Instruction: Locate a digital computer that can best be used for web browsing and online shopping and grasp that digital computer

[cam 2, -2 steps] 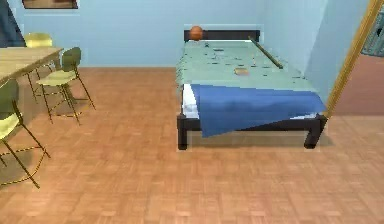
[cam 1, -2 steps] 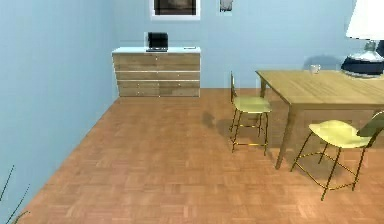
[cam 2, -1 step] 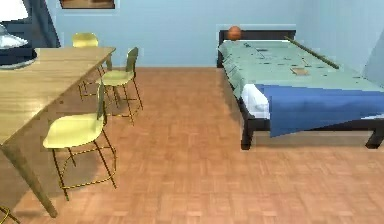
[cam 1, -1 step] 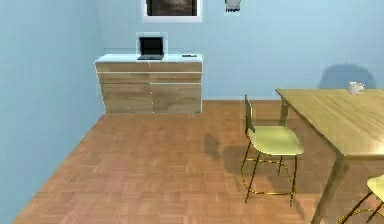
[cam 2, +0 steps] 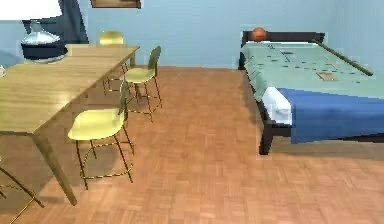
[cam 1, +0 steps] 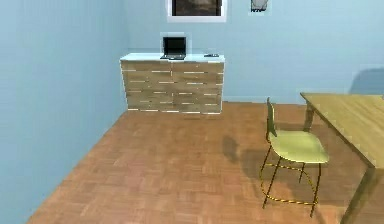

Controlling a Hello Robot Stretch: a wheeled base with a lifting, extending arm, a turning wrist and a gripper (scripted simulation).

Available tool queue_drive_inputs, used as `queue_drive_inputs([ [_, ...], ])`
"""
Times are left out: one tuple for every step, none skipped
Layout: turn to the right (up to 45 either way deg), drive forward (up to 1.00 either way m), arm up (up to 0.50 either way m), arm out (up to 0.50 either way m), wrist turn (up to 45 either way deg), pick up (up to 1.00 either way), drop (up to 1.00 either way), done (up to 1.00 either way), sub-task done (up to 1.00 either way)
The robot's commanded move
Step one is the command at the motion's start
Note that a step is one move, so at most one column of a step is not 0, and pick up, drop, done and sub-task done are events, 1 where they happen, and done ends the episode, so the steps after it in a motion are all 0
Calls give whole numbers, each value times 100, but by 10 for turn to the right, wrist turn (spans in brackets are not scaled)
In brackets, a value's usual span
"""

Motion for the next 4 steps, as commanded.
queue_drive_inputs([
  [0, 80, 0, 0, 0, 0, 0, 0, 0],
  [-90, 0, 0, 0, 0, 0, 0, 0, 0],
  [0, 30, 0, 0, 0, 0, 0, 0, 0],
  [120, 0, 0, 0, 0, 0, 0, 0, 0],
])
